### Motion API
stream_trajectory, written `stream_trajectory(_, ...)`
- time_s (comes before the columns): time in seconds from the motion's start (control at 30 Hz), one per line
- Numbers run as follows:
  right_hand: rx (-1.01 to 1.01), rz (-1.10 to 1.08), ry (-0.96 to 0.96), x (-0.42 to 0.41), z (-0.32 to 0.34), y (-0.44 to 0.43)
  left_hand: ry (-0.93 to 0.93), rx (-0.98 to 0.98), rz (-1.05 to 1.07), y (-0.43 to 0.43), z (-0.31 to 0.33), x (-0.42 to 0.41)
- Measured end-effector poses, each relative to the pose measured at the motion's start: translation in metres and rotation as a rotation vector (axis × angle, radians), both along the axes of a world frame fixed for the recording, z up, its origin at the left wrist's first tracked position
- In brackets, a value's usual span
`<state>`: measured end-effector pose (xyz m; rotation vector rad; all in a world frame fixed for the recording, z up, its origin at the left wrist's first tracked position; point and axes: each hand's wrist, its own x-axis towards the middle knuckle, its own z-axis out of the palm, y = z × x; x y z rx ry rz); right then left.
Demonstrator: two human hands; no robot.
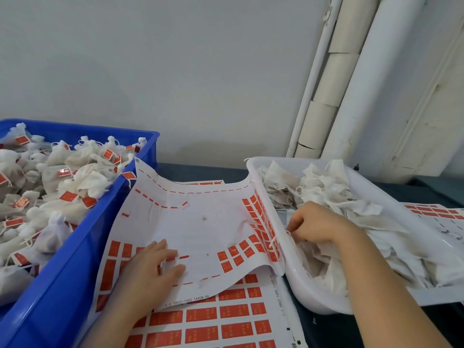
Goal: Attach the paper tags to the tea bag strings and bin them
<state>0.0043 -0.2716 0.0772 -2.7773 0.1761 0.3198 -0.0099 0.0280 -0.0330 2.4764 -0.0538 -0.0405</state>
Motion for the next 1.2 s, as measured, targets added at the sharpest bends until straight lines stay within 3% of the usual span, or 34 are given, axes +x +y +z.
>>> stream_trajectory(0.13, 0.177, -0.177, -0.384, 0.005, -0.004, -0.009, -0.012, -0.004, 0.007, -0.002, 0.001, 0.0)
stream_trajectory(0.23, 0.232, -0.22, -0.563, 0.007, -0.004, -0.008, -0.008, 0.005, 0.017, -0.003, 0.0, 0.0)
stream_trajectory(0.43, 0.431, -0.077, -1.085, -0.006, 0.018, 0.025, -0.014, 0.03, 0.013, -0.005, 0.002, -0.001)
stream_trajectory(0.53, 0.584, 0.07, -1.258, -0.016, 0.038, 0.052, -0.055, 0.015, 0.046, -0.007, 0.003, -0.001)
stream_trajectory(0.6, 0.708, 0.147, -1.218, -0.021, 0.042, 0.075, -0.173, -0.13, 0.083, -0.009, 0.007, -0.003)
stream_trajectory(0.67, 0.774, 0.21, -1.007, -0.023, 0.027, 0.1, -0.231, -0.455, 0.074, -0.013, 0.014, -0.005)
stream_trajectory(0.73, 0.772, 0.281, -0.724, -0.026, -0.004, 0.122, -0.138, -0.869, -0.033, -0.015, 0.021, -0.006)
stream_trajectory(0.8, 0.791, 0.317, -0.567, -0.028, -0.038, 0.138, -0.08, -1.084, -0.11, -0.014, 0.024, -0.007)
stream_trajectory(1.03, 0.908, 0.166, -0.506, -0.029, -0.084, 0.128, -0.235, -0.778, -0.084, -0.019, 0.023, -0.01)
stream_trajectory(1.2, 0.95, 0.152, -0.428, -0.034, -0.082, 0.133, -0.246, -0.769, -0.077, -0.022, 0.025, -0.012)
